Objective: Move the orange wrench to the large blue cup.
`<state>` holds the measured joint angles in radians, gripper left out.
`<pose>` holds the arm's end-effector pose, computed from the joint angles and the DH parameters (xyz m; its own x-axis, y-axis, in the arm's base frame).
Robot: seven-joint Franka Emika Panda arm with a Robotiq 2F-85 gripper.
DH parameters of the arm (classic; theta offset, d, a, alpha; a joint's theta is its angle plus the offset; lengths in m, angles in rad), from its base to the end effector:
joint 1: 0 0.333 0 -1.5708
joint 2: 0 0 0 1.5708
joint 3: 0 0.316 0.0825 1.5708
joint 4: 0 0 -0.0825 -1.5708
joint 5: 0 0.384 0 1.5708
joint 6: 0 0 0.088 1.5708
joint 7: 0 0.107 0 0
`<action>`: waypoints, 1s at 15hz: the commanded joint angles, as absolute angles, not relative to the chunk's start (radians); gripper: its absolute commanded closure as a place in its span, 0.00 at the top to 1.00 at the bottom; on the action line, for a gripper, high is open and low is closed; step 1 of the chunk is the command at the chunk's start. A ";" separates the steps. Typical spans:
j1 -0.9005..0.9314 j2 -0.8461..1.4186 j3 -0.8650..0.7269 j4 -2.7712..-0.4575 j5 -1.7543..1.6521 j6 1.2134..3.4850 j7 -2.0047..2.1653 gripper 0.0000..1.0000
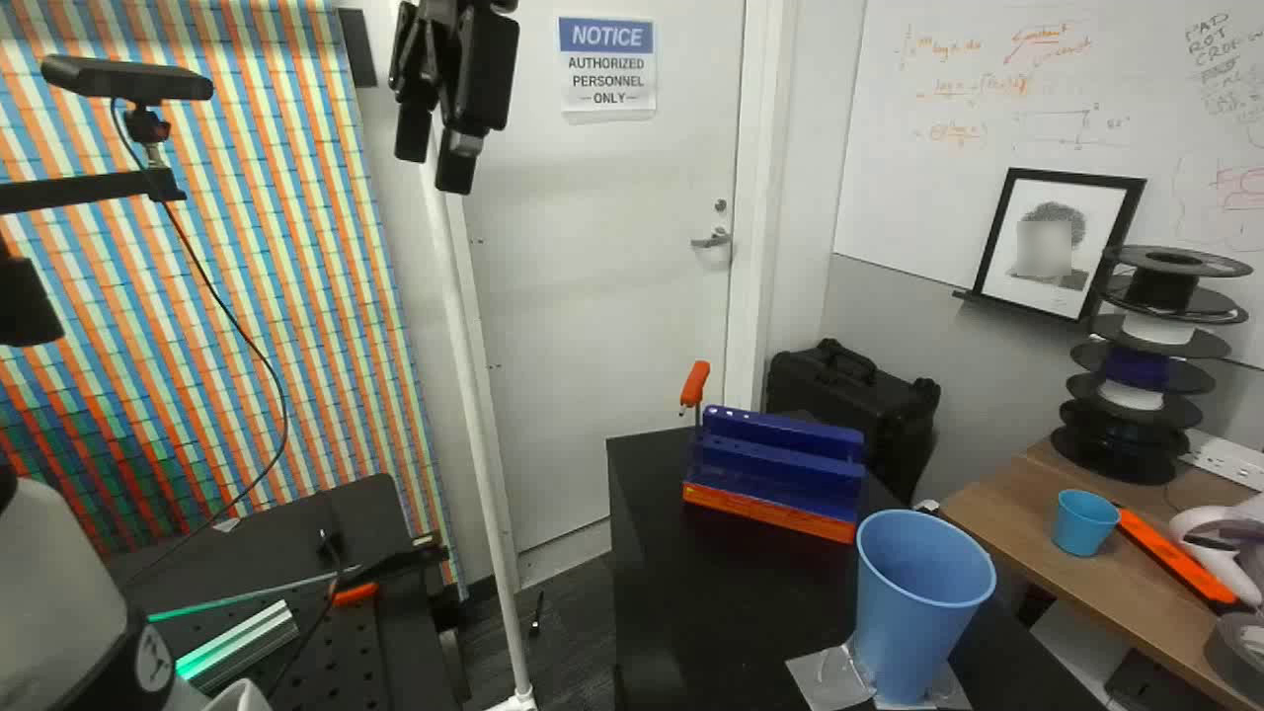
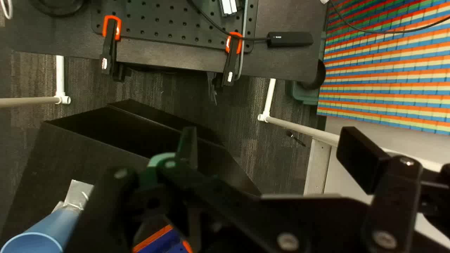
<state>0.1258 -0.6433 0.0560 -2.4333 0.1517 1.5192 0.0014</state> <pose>0.3172 0.0776 0.5060 0.9499 0.1610 -0.2679 0.1348 -0.9843 -0.1138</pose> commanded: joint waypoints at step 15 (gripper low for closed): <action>0.122 -0.091 0.051 -2.205 -0.181 1.810 -0.382 1.00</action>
